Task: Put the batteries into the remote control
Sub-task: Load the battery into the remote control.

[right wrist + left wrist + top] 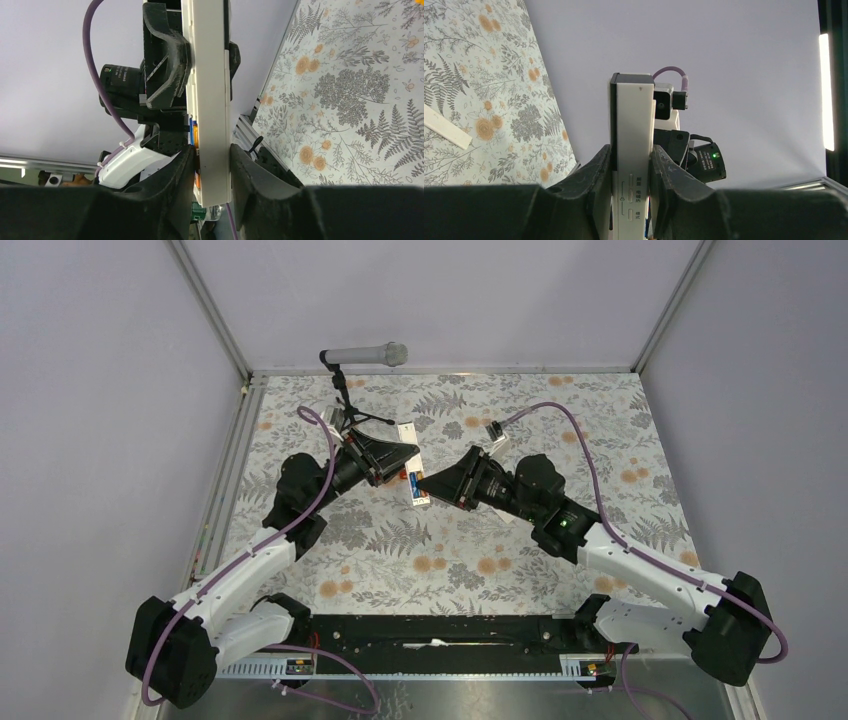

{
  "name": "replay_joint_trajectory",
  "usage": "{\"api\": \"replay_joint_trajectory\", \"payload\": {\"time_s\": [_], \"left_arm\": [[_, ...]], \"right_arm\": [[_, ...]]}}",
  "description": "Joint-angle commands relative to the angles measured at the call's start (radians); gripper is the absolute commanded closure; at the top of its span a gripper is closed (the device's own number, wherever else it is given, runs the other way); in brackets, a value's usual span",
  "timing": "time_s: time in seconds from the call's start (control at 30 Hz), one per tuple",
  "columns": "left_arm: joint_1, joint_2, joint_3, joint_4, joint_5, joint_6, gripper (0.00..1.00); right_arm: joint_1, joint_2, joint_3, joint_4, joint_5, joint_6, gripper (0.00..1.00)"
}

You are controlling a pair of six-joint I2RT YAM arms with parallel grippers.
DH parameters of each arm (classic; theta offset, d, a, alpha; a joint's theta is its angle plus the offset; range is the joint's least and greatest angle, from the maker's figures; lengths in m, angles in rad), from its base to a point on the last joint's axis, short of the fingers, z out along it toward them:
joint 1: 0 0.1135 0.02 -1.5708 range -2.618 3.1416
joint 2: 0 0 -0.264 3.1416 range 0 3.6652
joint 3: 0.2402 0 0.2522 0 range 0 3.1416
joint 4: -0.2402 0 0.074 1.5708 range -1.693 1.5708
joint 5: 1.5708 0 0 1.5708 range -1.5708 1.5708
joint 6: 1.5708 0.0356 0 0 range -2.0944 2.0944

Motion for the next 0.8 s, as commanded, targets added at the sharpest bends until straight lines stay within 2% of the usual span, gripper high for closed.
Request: {"api": "replay_joint_trajectory", "payload": {"time_s": [0.0, 0.1, 0.2, 0.23, 0.33, 0.4, 0.57, 0.77], "left_arm": [[-0.001, -0.021, 0.007, 0.096, 0.019, -0.008, 1.00], [-0.001, -0.019, 0.007, 0.106, 0.021, -0.015, 1.00], [-0.001, -0.023, 0.009, 0.104, 0.021, -0.011, 1.00], [-0.001, -0.023, 0.009, 0.101, 0.020, -0.008, 1.00], [-0.001, -0.025, 0.015, 0.089, 0.022, 0.011, 1.00], [0.000, -0.028, 0.016, 0.067, 0.015, 0.036, 1.00], [0.001, -0.032, 0.028, -0.044, -0.025, 0.139, 1.00], [-0.001, -0.037, 0.127, -0.377, -0.146, 0.305, 1.00]], "right_arm": [[0.001, -0.012, -0.003, 0.059, 0.007, 0.010, 0.68], [0.002, -0.009, -0.004, 0.050, 0.011, 0.002, 0.75], [0.001, -0.011, -0.002, 0.048, 0.015, -0.010, 0.70], [0.001, -0.015, -0.001, 0.048, 0.018, -0.015, 0.60], [0.001, -0.037, -0.007, 0.044, 0.046, -0.033, 0.14], [0.001, -0.048, 0.003, 0.010, 0.055, -0.087, 0.06], [0.002, 0.002, 0.142, -0.236, 0.055, -0.347, 0.04], [0.035, 0.118, 0.336, -0.453, 0.159, -0.627, 0.05]]}}
